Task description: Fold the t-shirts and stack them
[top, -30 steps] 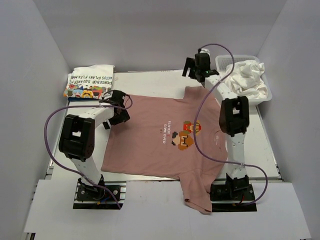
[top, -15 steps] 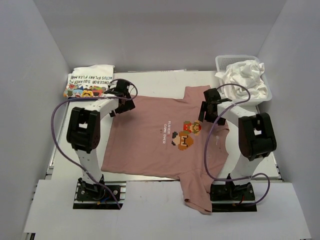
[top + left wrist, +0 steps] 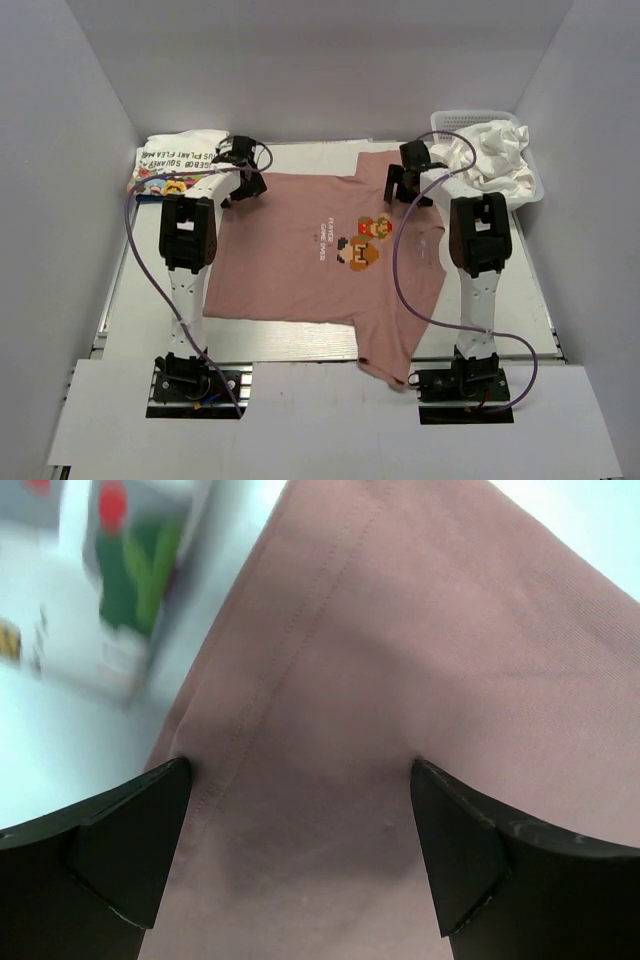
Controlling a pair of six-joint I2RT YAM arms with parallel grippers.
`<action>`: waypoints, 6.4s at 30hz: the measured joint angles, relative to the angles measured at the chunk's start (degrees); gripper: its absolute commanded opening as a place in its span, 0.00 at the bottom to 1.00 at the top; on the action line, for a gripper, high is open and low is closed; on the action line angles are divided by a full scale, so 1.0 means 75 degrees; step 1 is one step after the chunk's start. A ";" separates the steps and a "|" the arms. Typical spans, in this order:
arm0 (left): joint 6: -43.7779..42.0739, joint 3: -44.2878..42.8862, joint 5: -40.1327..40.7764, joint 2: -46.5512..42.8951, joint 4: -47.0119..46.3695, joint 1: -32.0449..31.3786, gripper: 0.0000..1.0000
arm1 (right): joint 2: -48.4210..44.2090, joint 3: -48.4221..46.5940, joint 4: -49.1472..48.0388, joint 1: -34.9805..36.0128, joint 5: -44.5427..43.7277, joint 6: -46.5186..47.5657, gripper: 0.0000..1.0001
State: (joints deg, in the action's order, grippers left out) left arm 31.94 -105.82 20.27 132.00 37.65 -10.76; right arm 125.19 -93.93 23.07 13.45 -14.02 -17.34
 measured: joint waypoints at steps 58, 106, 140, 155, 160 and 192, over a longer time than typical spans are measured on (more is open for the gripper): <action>0.3512 0.8749 -0.0638 -0.6872 0.0111 0.0758 0.00 | -0.8682 0.7370 0.2008 0.4520 -0.0012 -0.2256 0.90; 0.3203 0.5129 -0.0621 -0.5074 0.1043 0.0848 0.00 | -0.5954 0.4450 0.1279 0.2908 -0.1475 -0.1909 0.00; 0.2862 0.2145 -0.0478 -0.2900 0.1378 0.1451 1.00 | -0.2194 0.1897 -0.0268 0.0717 0.1335 0.0000 0.90; 0.2226 0.3162 -0.0522 -0.3372 0.1338 0.1416 1.00 | -0.0131 0.0420 -0.1612 0.0822 0.2664 -0.0592 0.90; 0.2157 0.3144 -0.0560 -0.3372 0.1320 0.1425 1.00 | 0.0930 -0.1239 -0.1955 0.0822 0.2818 -0.0903 0.90; 0.1679 0.4430 -0.1941 -0.3002 -0.1320 0.0396 1.00 | -0.4555 0.6280 -0.2416 0.0504 0.1428 -0.1964 0.90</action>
State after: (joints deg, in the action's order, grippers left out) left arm 44.53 -72.60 5.72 109.49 27.75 -7.79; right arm 91.02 -46.83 4.95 17.23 -3.31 -32.08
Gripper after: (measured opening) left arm 0.997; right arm 0.903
